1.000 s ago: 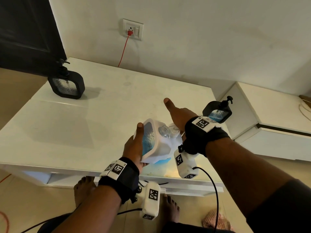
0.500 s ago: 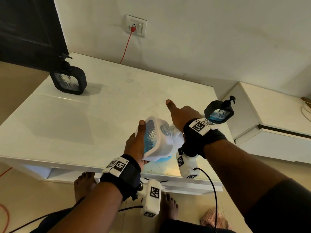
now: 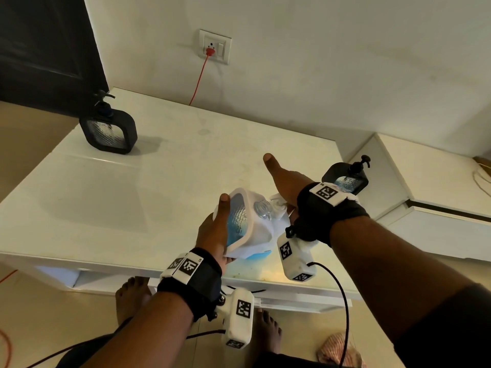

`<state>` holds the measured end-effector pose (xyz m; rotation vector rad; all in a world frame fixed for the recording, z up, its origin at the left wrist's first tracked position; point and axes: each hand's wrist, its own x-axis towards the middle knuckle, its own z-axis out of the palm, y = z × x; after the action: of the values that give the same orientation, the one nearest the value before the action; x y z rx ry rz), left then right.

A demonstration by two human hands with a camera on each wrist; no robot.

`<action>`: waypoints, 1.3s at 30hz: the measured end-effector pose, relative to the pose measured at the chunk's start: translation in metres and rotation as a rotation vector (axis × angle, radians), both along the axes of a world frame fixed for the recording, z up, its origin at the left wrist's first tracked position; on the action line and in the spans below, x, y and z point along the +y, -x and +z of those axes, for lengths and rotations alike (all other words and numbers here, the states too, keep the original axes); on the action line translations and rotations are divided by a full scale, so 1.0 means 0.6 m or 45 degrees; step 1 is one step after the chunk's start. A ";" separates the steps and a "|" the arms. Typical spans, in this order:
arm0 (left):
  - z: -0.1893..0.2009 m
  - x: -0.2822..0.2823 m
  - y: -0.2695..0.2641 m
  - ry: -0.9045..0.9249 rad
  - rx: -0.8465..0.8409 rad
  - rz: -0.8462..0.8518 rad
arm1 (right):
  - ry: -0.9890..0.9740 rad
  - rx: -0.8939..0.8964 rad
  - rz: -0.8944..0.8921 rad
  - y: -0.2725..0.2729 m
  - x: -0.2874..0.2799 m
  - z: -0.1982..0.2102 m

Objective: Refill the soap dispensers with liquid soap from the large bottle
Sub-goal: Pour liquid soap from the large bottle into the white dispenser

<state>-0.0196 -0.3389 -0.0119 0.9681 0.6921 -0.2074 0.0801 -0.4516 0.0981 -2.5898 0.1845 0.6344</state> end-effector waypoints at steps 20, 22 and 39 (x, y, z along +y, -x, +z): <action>0.006 -0.002 0.002 -0.041 -0.001 0.000 | 0.201 -0.135 -0.020 0.000 0.000 -0.023; 0.007 -0.001 0.002 -0.048 0.015 -0.002 | 0.152 -0.093 -0.004 -0.001 0.003 -0.017; 0.003 -0.002 0.001 -0.032 0.027 -0.006 | 0.184 -0.135 -0.033 -0.010 0.002 -0.030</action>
<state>-0.0201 -0.3398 -0.0099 0.9930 0.7131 -0.2140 0.0860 -0.4504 0.0802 -2.7471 0.2371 0.4895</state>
